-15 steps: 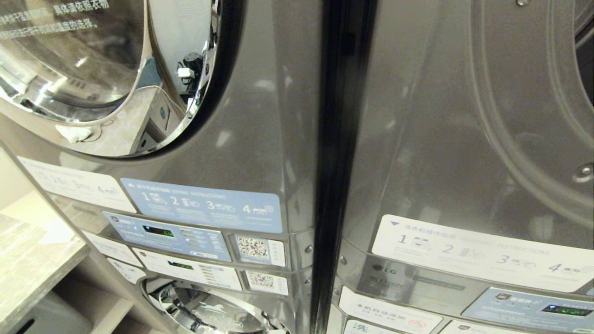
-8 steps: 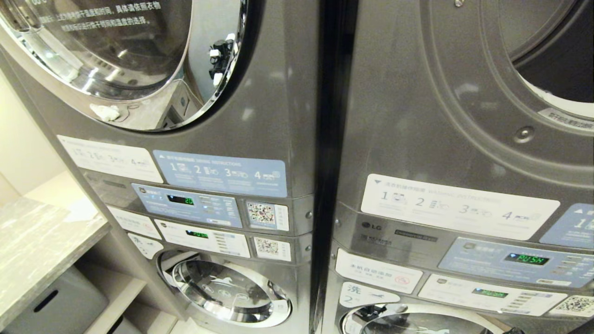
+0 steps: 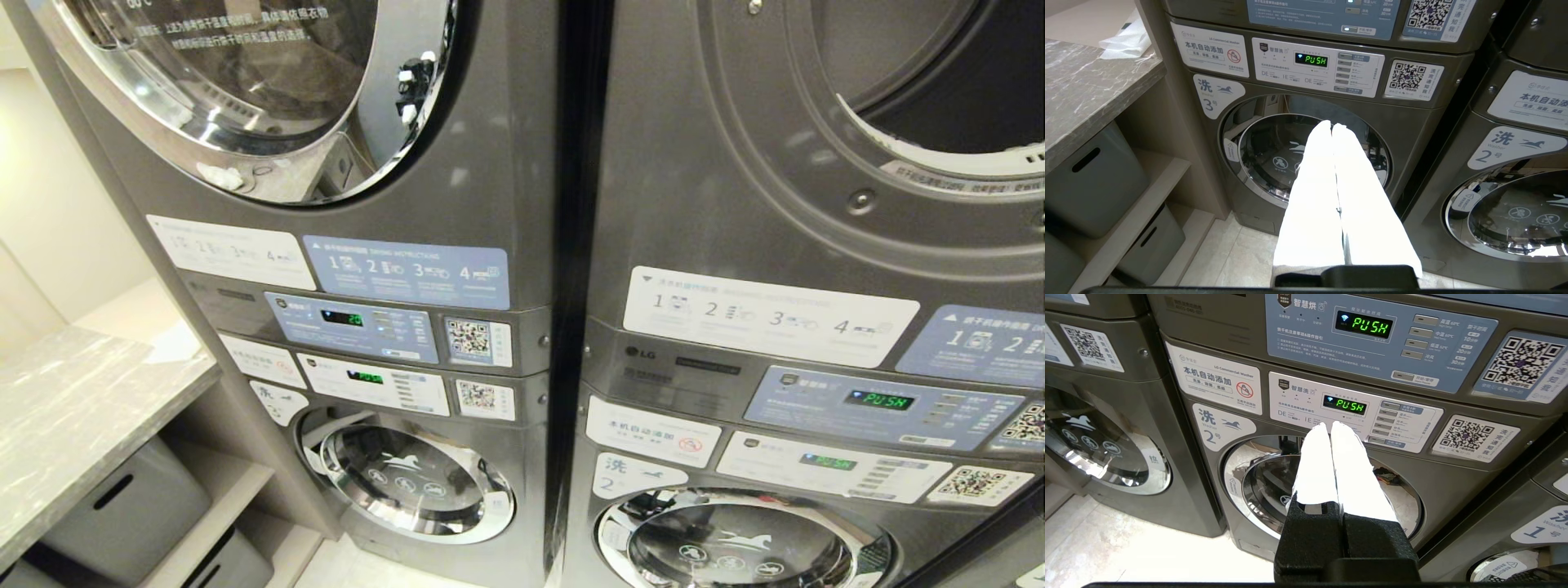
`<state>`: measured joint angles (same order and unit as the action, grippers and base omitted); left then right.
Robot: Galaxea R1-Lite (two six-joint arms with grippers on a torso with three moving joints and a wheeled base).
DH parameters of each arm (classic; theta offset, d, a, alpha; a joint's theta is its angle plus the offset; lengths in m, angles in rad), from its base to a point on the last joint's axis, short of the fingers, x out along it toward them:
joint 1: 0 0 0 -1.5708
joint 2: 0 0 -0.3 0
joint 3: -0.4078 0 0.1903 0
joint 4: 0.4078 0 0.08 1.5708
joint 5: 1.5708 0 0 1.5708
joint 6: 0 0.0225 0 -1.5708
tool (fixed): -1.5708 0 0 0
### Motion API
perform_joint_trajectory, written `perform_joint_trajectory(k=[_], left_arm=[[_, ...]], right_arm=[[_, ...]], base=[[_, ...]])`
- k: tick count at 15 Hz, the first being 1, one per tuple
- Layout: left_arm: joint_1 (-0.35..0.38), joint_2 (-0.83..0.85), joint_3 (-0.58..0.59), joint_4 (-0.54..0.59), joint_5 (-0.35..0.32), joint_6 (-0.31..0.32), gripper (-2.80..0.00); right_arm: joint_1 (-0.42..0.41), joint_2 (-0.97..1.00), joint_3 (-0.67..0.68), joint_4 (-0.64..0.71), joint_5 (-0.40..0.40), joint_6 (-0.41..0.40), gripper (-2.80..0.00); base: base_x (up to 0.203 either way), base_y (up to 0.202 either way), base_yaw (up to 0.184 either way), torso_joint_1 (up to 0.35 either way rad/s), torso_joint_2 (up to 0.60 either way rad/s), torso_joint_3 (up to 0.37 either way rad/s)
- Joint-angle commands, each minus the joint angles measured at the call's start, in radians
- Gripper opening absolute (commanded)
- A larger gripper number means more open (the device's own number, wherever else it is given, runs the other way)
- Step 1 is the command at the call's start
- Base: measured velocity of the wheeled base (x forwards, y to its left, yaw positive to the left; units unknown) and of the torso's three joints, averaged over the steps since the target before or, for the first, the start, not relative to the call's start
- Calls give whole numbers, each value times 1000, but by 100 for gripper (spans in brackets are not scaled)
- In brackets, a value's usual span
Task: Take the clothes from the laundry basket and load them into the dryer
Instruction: Put the clothes in the dryer, then close the dryer
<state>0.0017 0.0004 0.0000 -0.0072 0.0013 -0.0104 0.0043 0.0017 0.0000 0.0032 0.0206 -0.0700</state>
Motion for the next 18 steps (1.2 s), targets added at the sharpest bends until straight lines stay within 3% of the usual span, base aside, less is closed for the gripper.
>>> perform_joint_trajectory(k=[1, 6, 14, 18], left_arm=[[1, 0, 2, 0, 0, 0, -280], [0, 0, 2, 0, 0, 0, -280], [0, 0, 2, 0, 0, 0, -280], [1, 0, 2, 0, 0, 0, -280]], right_arm=[[0, 0, 0, 0, 1, -1, -280], [0, 0, 0, 0, 1, -1, -280], [0, 0, 0, 0, 1, 4, -280], [0, 0, 0, 0, 1, 7, -280]], base=[[0, 0, 0, 27, 7, -5], [0, 0, 0, 0, 0, 0], [-3, 6, -161, 2, 3, 0], [0, 0, -25, 0, 1, 0]])
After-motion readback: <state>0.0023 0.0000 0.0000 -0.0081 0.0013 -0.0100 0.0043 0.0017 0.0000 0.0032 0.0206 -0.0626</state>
